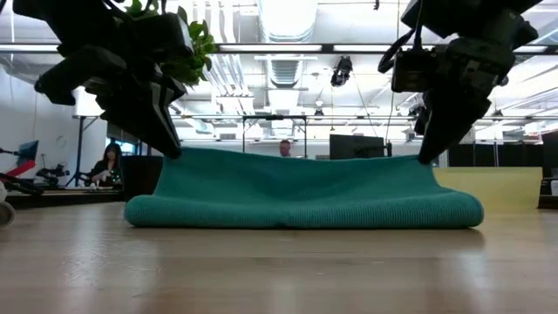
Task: Fold microfiber towels
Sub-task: Fold the blue microfiber towel
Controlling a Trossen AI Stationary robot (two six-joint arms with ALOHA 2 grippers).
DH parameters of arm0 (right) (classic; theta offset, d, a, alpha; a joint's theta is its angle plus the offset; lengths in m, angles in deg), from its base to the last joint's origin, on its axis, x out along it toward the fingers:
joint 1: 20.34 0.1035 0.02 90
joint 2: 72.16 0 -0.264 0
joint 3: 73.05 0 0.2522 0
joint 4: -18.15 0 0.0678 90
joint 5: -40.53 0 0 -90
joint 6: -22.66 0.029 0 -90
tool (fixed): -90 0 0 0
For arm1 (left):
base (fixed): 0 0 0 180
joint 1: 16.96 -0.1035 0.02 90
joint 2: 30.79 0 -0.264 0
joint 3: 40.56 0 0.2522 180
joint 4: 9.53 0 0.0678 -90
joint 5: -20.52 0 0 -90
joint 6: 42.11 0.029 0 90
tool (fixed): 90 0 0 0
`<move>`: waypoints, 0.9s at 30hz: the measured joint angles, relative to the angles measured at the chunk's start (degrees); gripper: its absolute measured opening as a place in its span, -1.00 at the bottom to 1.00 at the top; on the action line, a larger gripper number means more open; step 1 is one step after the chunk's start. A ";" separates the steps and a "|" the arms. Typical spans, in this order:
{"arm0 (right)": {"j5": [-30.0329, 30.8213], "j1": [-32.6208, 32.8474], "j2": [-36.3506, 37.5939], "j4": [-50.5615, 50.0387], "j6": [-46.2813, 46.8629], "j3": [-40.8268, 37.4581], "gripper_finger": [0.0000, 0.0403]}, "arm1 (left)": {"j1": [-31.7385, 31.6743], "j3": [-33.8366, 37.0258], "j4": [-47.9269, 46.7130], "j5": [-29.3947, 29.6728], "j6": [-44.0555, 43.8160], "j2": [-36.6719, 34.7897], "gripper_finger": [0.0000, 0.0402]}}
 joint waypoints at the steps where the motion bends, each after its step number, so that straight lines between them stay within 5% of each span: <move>1: -0.10 -0.37 0.00 0.01 -0.35 0.00 -0.96 | 0.00 0.00 0.02 0.11 0.01 0.00 -1.00; 27: 0.98 -6.23 -0.04 1.36 -1.96 -1.86 -0.96 | -5.85 2.04 0.35 4.50 -3.00 0.15 -1.00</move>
